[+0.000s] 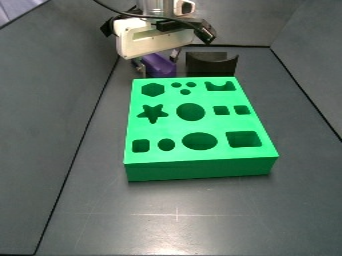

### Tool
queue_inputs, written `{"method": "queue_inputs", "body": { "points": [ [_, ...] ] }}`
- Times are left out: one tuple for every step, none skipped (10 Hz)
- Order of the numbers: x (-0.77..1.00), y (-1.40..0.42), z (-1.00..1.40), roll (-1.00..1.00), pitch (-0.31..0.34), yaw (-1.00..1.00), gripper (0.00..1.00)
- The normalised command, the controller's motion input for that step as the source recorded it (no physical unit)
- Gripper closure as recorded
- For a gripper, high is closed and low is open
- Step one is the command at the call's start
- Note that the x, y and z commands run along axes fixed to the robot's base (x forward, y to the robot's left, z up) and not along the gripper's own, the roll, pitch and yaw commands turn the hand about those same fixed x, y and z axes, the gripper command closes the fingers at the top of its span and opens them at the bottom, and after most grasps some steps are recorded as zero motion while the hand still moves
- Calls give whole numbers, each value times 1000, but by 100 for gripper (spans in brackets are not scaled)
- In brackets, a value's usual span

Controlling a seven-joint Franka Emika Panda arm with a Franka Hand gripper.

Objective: Pick up the arch object. Move up. Place the arch object on the fixture. Regrasp the arch object. Move to above the board. Insert the arch object.
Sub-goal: Pick up the arch object.

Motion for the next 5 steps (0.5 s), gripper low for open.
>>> {"method": "queue_inputs", "body": {
  "points": [
    [6,0,0,0,0,0,100],
    [0,0,0,0,0,0,100],
    [0,0,0,0,0,0,100],
    [0,0,0,0,0,0,100],
    [0,0,0,0,0,0,100]
  ]
}}
